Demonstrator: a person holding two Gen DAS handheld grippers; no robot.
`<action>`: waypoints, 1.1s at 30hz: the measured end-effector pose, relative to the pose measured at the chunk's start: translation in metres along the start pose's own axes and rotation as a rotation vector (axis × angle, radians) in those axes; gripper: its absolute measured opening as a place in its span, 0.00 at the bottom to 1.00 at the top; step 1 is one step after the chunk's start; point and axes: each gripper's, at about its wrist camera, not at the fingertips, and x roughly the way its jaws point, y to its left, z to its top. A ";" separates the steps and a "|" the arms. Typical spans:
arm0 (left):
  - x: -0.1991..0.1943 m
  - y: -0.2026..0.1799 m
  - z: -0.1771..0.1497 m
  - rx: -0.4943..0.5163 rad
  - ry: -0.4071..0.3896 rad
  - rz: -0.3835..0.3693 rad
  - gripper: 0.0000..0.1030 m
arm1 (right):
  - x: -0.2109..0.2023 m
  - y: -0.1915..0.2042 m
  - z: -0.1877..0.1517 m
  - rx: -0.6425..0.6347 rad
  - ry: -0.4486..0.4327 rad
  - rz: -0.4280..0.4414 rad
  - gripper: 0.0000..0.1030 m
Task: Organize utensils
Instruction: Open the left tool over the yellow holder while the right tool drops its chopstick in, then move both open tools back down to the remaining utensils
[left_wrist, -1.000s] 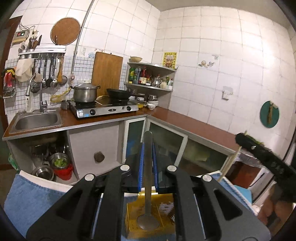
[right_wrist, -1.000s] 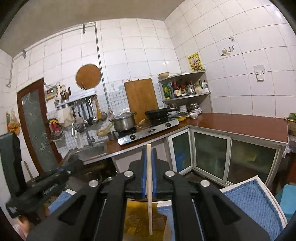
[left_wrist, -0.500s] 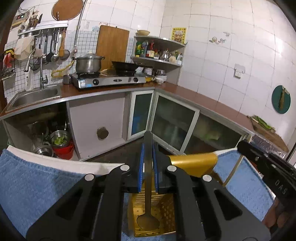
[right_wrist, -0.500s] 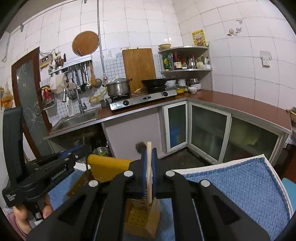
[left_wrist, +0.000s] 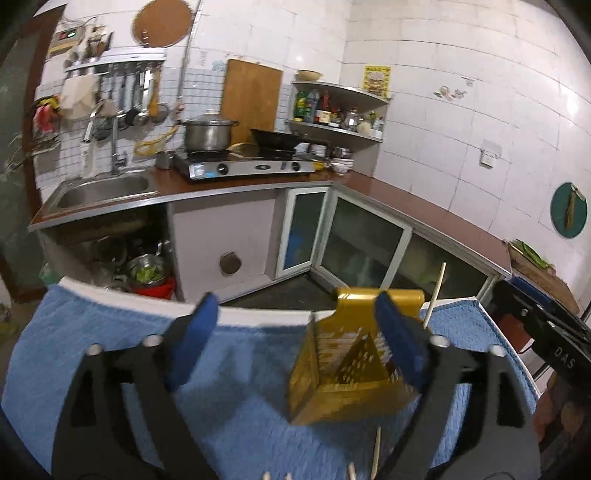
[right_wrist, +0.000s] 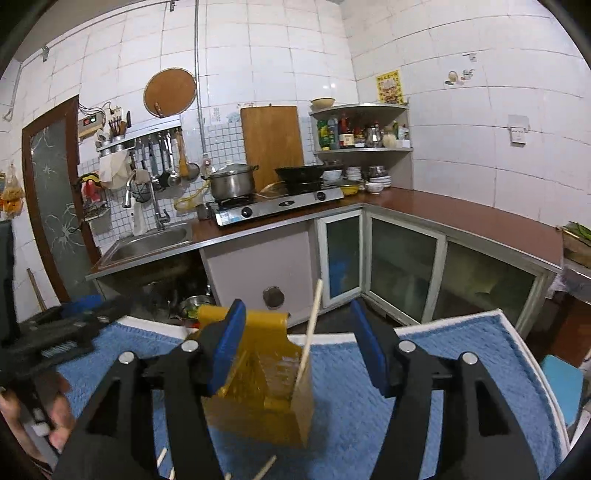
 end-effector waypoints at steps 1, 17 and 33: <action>-0.007 0.005 -0.003 -0.004 0.005 0.010 0.91 | -0.006 0.000 -0.005 0.003 0.007 -0.015 0.57; -0.019 0.038 -0.112 0.012 0.209 0.103 0.95 | -0.018 0.012 -0.139 0.025 0.209 -0.137 0.62; 0.020 0.036 -0.165 0.042 0.323 0.135 0.94 | 0.019 0.024 -0.187 -0.033 0.359 -0.167 0.61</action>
